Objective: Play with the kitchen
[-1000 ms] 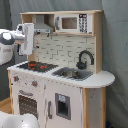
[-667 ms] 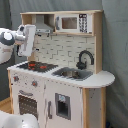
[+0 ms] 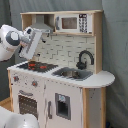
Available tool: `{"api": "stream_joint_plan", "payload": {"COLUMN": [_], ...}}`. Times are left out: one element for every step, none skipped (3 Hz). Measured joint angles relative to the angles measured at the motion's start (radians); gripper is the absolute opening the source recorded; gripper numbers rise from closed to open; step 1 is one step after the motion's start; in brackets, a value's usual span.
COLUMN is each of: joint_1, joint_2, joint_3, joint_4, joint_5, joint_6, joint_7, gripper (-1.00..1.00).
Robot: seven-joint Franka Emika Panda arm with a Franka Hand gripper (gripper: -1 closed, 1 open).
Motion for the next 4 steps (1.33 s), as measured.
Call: {"api": "stream_joint_plan", "payload": {"joint_1": [-0.001,-0.001,0.000,0.000], "joint_2": [0.085,0.185,0.282,0.389], "joint_3": [0.007,0.021,0.036,0.045], "joint_4": [0.014,0.028,0.040,0.049], "joint_5": [0.042,0.060,0.060,0.060], "joint_6": [-0.040,-0.068,-0.095,-0.128], "joint_7": [-0.043,-0.060,-0.060,-0.060], "gripper": [1.00,1.00,1.00,1.00]}}
